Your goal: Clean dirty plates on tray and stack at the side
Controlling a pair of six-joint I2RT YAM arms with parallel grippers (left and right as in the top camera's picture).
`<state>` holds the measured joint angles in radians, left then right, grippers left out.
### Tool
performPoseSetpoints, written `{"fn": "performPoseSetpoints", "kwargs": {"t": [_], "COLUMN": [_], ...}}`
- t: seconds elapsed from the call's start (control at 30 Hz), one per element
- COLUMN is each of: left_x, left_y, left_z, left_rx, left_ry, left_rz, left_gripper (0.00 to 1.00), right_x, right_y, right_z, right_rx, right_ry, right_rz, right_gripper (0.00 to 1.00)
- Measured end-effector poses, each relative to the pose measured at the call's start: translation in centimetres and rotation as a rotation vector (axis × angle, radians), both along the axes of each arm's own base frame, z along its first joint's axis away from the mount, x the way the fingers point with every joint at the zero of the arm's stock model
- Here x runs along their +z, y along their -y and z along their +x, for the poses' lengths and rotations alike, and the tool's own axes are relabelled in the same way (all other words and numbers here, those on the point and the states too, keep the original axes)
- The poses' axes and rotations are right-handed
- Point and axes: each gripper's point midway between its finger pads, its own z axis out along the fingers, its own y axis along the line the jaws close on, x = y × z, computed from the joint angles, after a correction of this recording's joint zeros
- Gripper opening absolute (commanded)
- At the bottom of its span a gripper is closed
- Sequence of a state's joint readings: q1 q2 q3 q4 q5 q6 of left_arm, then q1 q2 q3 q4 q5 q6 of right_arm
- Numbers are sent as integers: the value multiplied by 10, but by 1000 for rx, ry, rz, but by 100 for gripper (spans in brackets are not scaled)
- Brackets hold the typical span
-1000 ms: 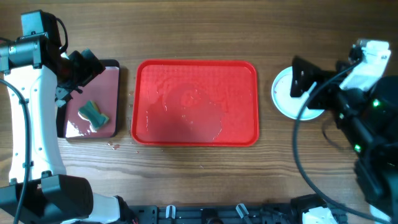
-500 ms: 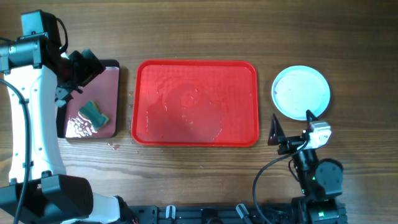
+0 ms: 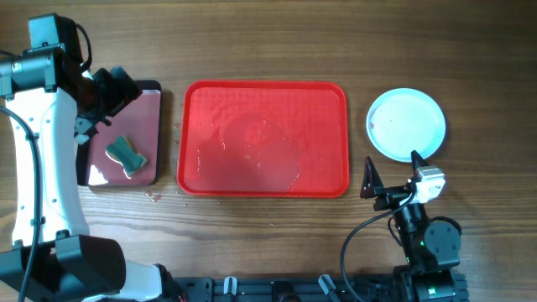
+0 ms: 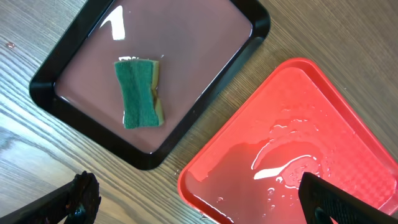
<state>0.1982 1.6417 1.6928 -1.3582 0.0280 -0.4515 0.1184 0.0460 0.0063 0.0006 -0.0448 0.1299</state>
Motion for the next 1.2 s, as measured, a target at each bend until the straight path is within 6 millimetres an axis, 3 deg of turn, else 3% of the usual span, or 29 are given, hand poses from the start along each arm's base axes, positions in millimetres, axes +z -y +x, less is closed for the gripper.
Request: {"fn": "performPoseSetpoints", "kwargs": {"t": [0.07, 0.13, 0.17, 0.23, 0.3, 0.37, 0.47, 0.63, 0.7, 0.8, 0.93, 1.07, 1.2], "left_x": [4, 32, 63, 115, 136, 127, 83, 40, 12, -13, -23, -52, -53], "left_y": [-7, -5, 10, 45, 68, 68, 67, 73, 75, 76, 78, 80, 80], "left_z": [1, 18, 30, 33, 10, -22, -45, -73, -80, -87, -91, -93, -93], "left_rx": [2, -15, -61, -160, -229, -237, -234, -299, -316, -323, -345, -378, -381], "left_ry": [13, 183, 364, 665, 867, 972, 1096, 1277, 1274, 1282, 1313, 1227, 1224], "left_rz": [51, 123, 161, 197, 207, 228, 244, 270, 267, 266, 288, 283, 287], "left_gripper": [100, 100, 100, 100, 100, 100, 100, 100, 100, 100, 100, 100, 100], "right_x": [0, 0, -1, -1, -1, -2, -2, -2, -2, -2, -2, -2, -2], "right_y": [0, 0, 0, 0, 0, 0, 0, 0, 0, 0, 0, 0, 0], "right_z": [0, 0, 0, 0, 0, 0, 0, 0, 0, 0, 0, 0, 0], "right_rx": [0, 0, 0, 0, 0, -2, -2, -1, -1, -1, -1, -1, -1], "right_ry": [0, -1, -3, -3, -6, -7, -8, -7, -7, -8, -8, -9, -9], "right_rz": [0, 0, 0, 0, -1, -1, -1, -1, -1, -1, -1, -1, -1], "right_gripper": [100, 100, 100, 100, 100, 100, 100, 100, 100, 100, 100, 100, 100]}}
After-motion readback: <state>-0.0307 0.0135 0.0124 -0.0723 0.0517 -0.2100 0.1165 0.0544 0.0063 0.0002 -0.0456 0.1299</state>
